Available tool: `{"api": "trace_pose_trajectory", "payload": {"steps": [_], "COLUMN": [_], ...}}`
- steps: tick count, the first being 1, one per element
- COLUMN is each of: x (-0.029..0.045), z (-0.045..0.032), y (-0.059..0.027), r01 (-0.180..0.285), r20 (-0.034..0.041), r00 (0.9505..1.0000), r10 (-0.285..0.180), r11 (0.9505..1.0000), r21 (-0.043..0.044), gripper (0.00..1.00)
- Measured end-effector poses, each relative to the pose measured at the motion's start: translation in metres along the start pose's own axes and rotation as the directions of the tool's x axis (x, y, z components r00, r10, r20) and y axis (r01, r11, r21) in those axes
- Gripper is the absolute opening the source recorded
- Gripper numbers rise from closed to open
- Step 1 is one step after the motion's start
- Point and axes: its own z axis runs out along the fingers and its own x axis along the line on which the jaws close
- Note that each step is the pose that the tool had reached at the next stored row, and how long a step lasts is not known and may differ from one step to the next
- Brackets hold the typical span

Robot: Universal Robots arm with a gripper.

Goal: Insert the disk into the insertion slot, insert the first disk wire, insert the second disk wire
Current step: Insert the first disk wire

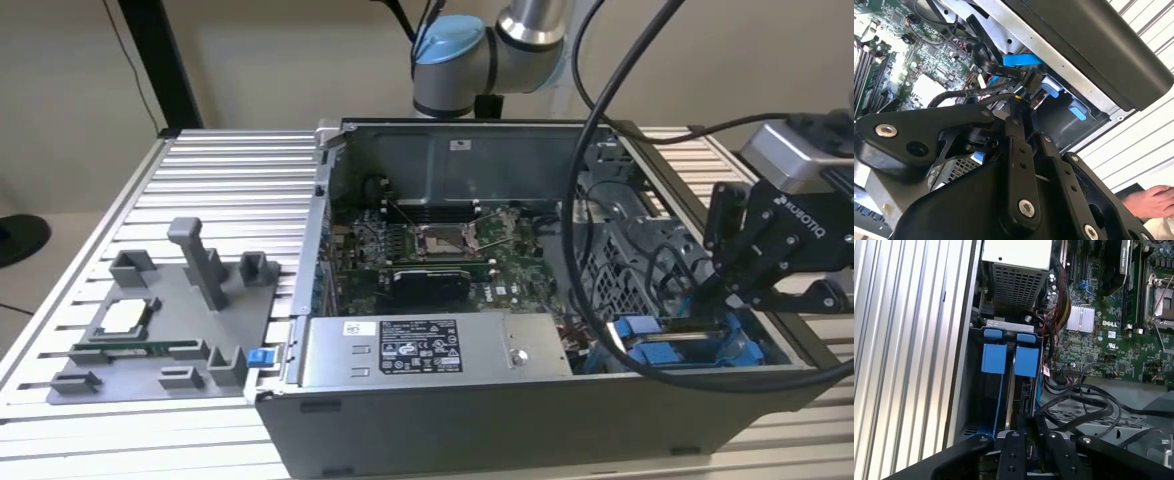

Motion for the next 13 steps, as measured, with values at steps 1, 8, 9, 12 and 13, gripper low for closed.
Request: {"api": "trace_pose_trajectory", "payload": {"steps": [1, 8, 9, 12, 13], "x": [0.0001, 0.0008, 0.0009, 0.0012, 0.0012], "z": [0.0004, 0.0033, 0.0035, 0.0046, 0.0048], "y": [-0.0001, -0.0008, -0.0008, -0.0011, -0.0011], "r01": [0.000, -0.004, -0.005, -0.010, -0.012], "r20": [0.0000, 0.0007, 0.0008, 0.0018, 0.0018], "r00": [1.0000, 1.0000, 1.0000, 0.9999, 0.9999], "r10": [0.000, 0.004, 0.005, 0.010, 0.012], "r11": [1.0000, 1.0000, 1.0000, 0.9999, 0.9999], "r21": [0.0000, 0.0003, 0.0004, 0.0008, 0.0010], "gripper": [0.00, 0.00, 0.00, 0.00, 0.00]}}
